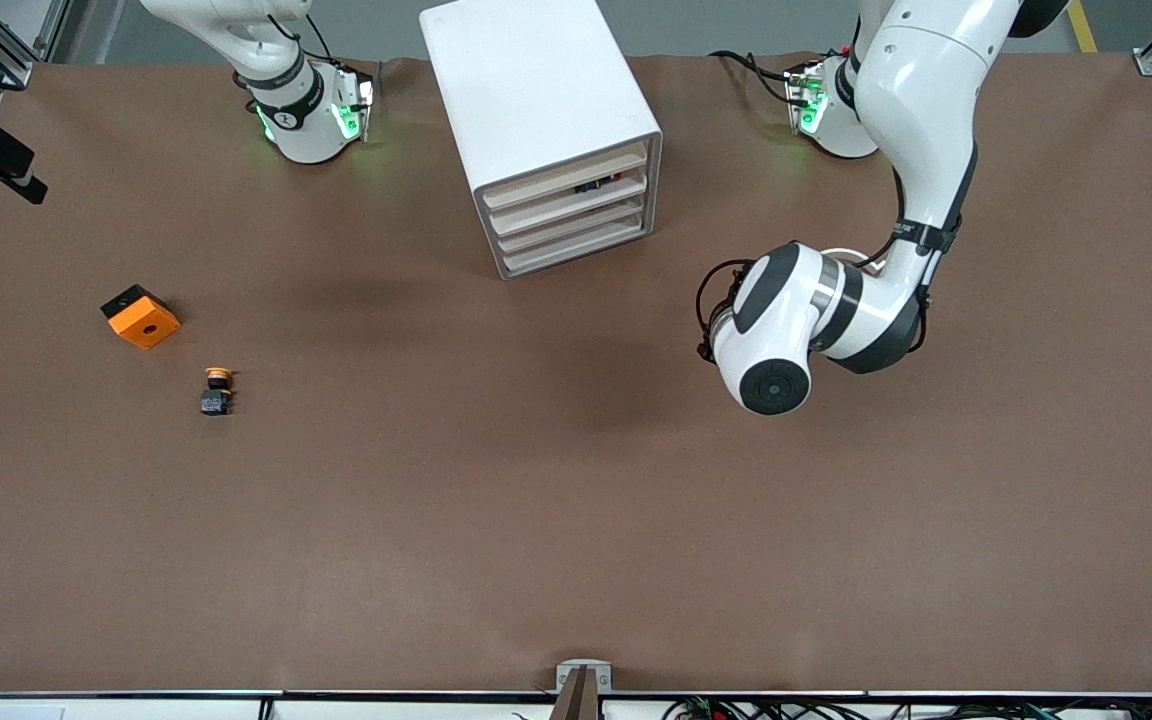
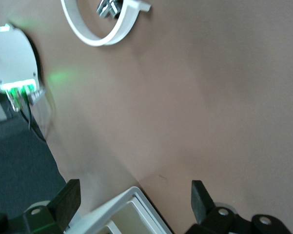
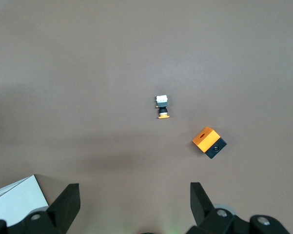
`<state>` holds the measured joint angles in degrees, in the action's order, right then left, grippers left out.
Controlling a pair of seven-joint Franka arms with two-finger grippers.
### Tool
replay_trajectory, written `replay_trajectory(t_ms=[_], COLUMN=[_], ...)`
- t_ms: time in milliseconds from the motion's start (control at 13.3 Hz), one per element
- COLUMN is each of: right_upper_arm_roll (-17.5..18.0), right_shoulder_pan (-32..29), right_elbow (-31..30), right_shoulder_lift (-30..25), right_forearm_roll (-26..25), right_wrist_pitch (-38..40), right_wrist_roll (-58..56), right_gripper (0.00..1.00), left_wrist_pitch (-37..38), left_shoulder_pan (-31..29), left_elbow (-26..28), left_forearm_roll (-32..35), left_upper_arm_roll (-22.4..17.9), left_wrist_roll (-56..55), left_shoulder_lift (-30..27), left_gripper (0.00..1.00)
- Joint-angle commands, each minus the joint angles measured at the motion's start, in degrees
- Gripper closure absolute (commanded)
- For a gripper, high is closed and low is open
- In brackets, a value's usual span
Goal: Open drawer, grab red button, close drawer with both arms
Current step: 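Pull the drawer open with the left gripper while the right gripper approaches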
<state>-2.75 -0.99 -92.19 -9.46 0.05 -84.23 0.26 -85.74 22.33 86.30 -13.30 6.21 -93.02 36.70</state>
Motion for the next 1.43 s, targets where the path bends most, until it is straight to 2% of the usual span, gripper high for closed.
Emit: replay_trajectory(t_ms=[0, 225, 376, 451, 601, 676, 827, 1052, 1353], right_upper_arm_roll=[0.5, 0.5, 0.5, 0.5, 0.7, 0.7, 0.6, 0.6, 0.8], right_shoulder_pan=[-0.9, -1.5, -1.3, -0.9, -0.6, -0.9, -1.0, -0.9, 2.6], right_elbow=[1.0, 1.2, 1.1, 0.9, 0.3, -2.0, -6.5, -8.8, -11.6], right_shoulder_lift=[0.2, 0.8, 1.6, 2.2, 3.0, 3.0, 3.7, 6.8, 6.8], right_forearm_roll=[0.5, 0.5, 0.6, 0.5, 0.2, 0.6, 0.5, 0.5, 1.9], right_wrist_pitch=[0.2, 0.0, 0.2, 0.4, 0.6, -0.1, -5.1, -9.1, -11.5], right_wrist_roll=[0.2, 0.1, 0.1, -0.4, 0.3, 0.6, 0.4, 1.5, 18.5], right_gripper=[0.00, 0.00, 0.00, 0.00, 0.00, 0.00, 0.00, 0.00, 0.00], left_wrist_pitch=[0.7, 0.7, 0.6, 0.6, 0.4, 0.4, 0.3, 0.3, 0.3], left_shoulder_pan=[0.9, 1.8, 1.7, 1.5, 1.7, 2.0, 2.5, 3.6, 6.0], left_elbow=[-1.2, -1.3, -1.4, -1.4, -1.9, -2.5, -3.2, -3.8, -3.8], left_forearm_roll=[-3.9, -8.2, -14.4, -17.7, -19.0, -19.4, -24.3, -32.2, -38.2], left_upper_arm_roll=[-0.2, -0.2, -0.3, -0.5, -0.5, -0.5, -0.3, -0.3, -0.3], left_wrist_roll=[-6.8, -10.2, -11.5, -15.3, -22.6, -25.8, -29.5, -30.5, -30.6], left_shoulder_lift=[2.7, 4.2, 5.2, 6.0, 7.2, 7.7, 8.6, 9.4, 11.0], left_gripper=[0.00, 0.00, 0.00, 0.00, 0.00, 0.00, 0.00, 0.00, 0.00])
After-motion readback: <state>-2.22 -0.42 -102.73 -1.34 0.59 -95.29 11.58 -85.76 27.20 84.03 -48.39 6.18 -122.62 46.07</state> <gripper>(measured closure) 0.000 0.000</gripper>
